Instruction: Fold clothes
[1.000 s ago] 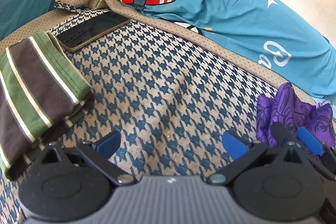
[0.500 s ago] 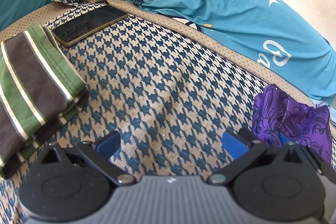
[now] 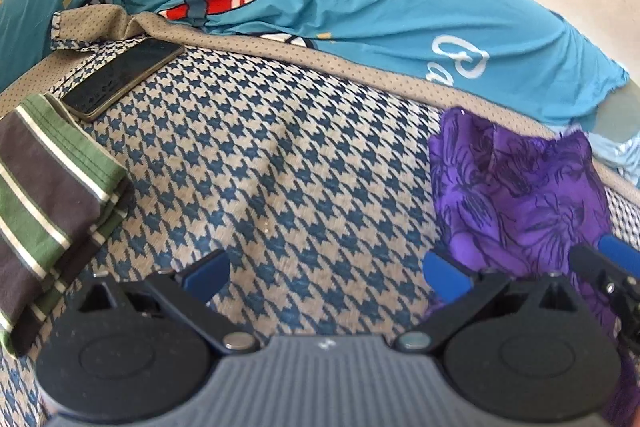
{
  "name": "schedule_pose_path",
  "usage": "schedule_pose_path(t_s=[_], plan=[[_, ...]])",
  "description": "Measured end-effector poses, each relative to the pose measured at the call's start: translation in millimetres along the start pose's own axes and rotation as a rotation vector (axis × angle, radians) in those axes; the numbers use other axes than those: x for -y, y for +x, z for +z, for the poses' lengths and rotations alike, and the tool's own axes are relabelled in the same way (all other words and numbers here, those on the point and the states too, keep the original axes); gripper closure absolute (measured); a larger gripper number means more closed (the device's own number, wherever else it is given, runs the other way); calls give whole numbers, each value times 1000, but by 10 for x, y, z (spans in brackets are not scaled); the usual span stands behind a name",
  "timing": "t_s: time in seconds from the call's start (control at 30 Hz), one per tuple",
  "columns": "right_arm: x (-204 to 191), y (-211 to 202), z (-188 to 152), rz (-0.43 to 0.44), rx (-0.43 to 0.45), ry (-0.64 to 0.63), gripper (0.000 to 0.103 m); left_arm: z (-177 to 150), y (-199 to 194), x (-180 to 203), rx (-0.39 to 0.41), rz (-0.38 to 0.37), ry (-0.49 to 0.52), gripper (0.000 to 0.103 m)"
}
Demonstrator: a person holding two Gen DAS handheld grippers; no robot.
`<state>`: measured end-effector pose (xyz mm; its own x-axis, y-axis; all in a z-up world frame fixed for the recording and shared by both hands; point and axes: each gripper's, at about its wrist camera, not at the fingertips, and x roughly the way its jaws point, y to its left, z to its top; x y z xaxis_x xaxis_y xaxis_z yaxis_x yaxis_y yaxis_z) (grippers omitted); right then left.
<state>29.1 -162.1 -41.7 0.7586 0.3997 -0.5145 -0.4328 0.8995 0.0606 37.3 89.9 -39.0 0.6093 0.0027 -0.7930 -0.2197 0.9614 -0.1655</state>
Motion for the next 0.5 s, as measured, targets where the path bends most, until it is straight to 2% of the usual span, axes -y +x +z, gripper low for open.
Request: schedule_pose_path(t_s=[0.2,0.3,0.4,0.5], plan=[[285,-390,-204,-105,-33,48,42,-319,-77,132,-27,-43,96,0],[434,-649,-305,-141,-38,92,42,-525,-143,197,-16,-14,162,0],[527,-885,-431,-197,-49,121,40,-714,-157,182,-36,-15,172,0],[602,-1120,-579,-255,-57,162,38,-856,-231,224,1,32,232,0]])
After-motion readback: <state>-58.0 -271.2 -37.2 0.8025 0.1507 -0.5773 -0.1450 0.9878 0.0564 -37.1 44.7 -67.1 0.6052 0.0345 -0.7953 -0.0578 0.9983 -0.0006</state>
